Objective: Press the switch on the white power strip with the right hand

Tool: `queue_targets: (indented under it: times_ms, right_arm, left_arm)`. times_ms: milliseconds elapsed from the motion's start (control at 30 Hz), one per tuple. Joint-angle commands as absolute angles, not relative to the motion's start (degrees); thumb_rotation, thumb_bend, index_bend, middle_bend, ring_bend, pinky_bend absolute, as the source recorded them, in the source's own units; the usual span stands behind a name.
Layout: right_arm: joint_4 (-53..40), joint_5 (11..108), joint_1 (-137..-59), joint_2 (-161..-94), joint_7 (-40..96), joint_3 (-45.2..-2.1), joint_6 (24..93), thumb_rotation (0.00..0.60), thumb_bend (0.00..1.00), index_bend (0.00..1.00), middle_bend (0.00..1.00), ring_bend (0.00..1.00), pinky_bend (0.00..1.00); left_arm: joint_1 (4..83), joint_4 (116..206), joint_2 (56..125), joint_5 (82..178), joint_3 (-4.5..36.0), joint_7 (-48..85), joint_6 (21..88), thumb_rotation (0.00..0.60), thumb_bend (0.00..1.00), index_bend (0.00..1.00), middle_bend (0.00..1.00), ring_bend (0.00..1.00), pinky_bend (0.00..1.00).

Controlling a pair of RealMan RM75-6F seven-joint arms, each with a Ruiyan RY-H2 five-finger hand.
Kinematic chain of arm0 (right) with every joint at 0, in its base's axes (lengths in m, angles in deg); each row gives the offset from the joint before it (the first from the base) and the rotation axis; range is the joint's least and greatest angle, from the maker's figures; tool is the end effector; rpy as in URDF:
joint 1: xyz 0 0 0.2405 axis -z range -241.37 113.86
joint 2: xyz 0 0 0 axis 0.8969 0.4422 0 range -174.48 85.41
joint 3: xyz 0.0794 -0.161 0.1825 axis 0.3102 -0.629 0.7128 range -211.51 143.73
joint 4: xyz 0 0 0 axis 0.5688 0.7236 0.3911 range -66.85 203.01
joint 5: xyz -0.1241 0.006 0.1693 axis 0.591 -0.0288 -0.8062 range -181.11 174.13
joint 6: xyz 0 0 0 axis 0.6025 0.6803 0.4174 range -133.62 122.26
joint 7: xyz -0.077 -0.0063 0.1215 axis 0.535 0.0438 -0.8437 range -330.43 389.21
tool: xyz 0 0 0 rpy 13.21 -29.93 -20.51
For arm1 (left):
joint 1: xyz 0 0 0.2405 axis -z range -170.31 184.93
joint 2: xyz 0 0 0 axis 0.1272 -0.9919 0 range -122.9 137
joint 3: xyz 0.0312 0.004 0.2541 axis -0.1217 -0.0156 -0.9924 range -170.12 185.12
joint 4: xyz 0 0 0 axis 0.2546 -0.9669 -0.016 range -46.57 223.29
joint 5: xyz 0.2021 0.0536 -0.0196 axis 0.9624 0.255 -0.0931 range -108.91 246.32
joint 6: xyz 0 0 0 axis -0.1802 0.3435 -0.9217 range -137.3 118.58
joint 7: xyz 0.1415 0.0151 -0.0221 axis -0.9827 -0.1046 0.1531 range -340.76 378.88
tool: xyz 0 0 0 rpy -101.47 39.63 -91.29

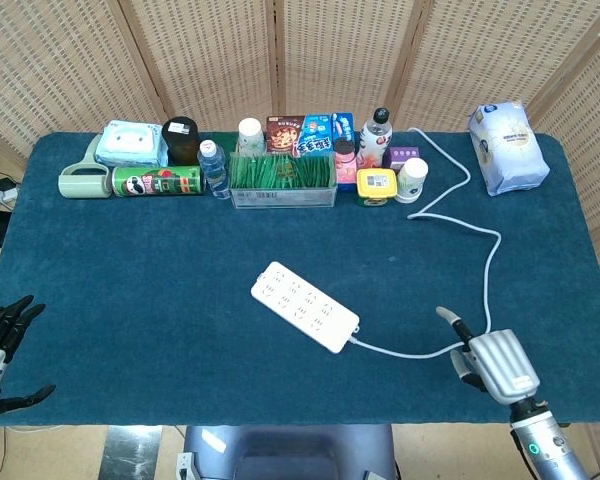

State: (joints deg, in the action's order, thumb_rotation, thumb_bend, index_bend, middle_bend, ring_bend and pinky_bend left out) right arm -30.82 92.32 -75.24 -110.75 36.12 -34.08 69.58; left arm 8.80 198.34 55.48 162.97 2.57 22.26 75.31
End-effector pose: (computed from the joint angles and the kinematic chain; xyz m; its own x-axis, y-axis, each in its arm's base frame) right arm -0.2511 -0.1916 0.1013 0.4243 -0.1615 0.8910 -0.8787 -0.3112 0.3621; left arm -0.2681 0.1318 0.1901 0.3170 0.1670 0.9336 0.9484 -0.0600 -0.3113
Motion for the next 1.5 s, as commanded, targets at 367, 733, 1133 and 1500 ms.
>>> queue_targets:
  times_ms: [367,733,1133,1500]
  right_arm:
    - [-39.1,85.5,-84.7,-110.0,42.6,-33.7,51.7,0.6,0.7,0.24,0.99,1.0,1.0]
    - [-44.3,74.8,-91.4,-112.1,53.2,-29.1,45.4,0.6,0.7,0.24,0.99,1.0,1.0]
    - [-46.1,58.6,-99.6,-120.0,70.4,-27.3,45.1,0.6,0.7,0.24,0.99,1.0,1.0]
    - [-44.8,46.6,-105.3,-126.5,81.4,-28.0,51.0,0.6,0.7,0.24,0.99,1.0,1.0]
  left_arm:
    - [9.1,198.3,55.2,163.1,2.5,22.9,74.7,0.6,0.11,0.0,0.0,0.0,0.02]
    - [9.4,198.5,55.4,163.0,2.4,22.1,74.0,0.6,0.11,0.0,0.0,0.0,0.02]
    - [9.5,198.5,55.4,162.9,2.4,22.2,73.8,0.6,0.11,0.0,0.0,0.0,0.02]
    - [9.6,198.1,55.0,163.7,2.0,23.1,73.6,0.6,0.11,0.0,0.0,0.0,0.02]
